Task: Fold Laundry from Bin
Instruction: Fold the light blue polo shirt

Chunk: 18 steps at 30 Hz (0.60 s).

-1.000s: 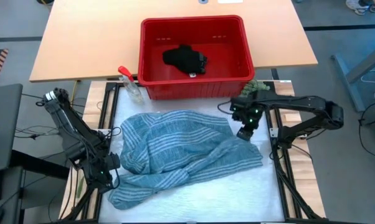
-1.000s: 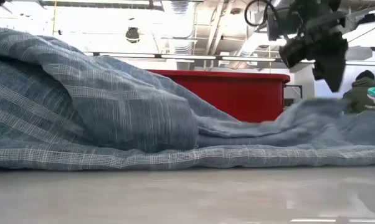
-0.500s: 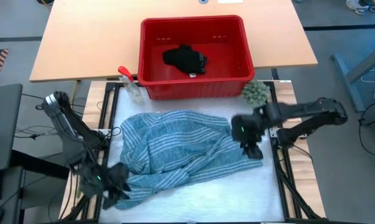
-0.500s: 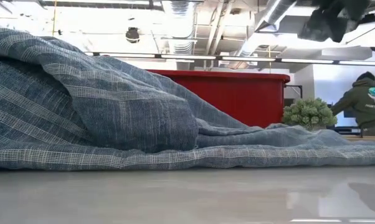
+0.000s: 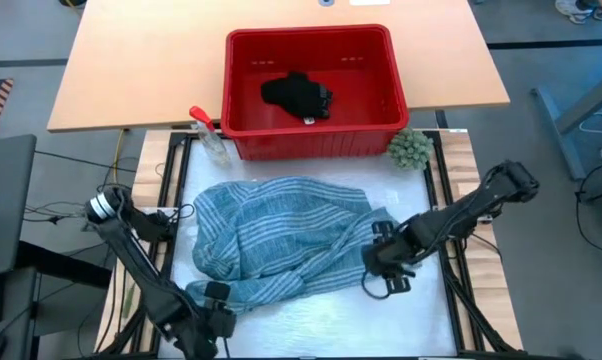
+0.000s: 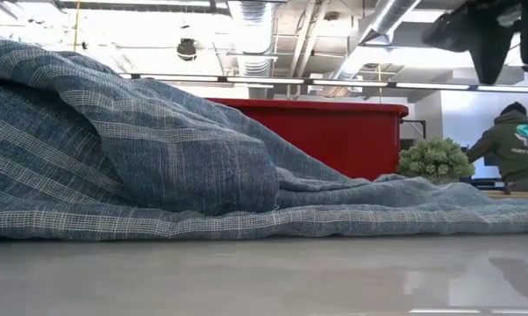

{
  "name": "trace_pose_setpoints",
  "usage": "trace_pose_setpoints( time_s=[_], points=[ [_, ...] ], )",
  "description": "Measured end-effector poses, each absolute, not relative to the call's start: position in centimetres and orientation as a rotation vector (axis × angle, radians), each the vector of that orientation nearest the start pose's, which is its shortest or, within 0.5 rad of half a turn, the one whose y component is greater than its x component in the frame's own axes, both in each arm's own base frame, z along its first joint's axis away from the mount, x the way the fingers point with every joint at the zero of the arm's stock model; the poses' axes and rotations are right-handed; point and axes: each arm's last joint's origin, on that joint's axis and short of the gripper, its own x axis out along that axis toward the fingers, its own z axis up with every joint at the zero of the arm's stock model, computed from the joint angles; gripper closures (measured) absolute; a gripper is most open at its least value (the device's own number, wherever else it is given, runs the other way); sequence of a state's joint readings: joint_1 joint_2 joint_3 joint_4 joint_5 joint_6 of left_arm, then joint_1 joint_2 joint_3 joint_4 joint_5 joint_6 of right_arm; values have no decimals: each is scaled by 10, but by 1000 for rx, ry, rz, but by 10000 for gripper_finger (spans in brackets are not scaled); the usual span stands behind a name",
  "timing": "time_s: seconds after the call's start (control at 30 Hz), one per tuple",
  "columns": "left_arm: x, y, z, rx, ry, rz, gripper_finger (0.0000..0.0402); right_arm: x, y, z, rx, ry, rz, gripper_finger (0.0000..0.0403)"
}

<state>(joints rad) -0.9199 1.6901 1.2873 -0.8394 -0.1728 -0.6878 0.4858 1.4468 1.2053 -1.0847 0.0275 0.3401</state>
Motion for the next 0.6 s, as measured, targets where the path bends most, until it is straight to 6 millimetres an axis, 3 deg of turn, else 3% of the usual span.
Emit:
trace_pose_setpoints(
  time_s=[0.2, 0.43, 0.6],
  points=[
    [208, -271, 219, 260, 1320, -129, 263, 238, 140, 249, -105, 1408, 130, 202],
    [195, -285, 213, 213, 1377, -167, 263, 238, 155, 237, -144, 1426, 103, 202],
    [188, -288, 213, 255, 1326, -118, 263, 242, 157, 232, -193, 1373, 29, 202]
  ],
)
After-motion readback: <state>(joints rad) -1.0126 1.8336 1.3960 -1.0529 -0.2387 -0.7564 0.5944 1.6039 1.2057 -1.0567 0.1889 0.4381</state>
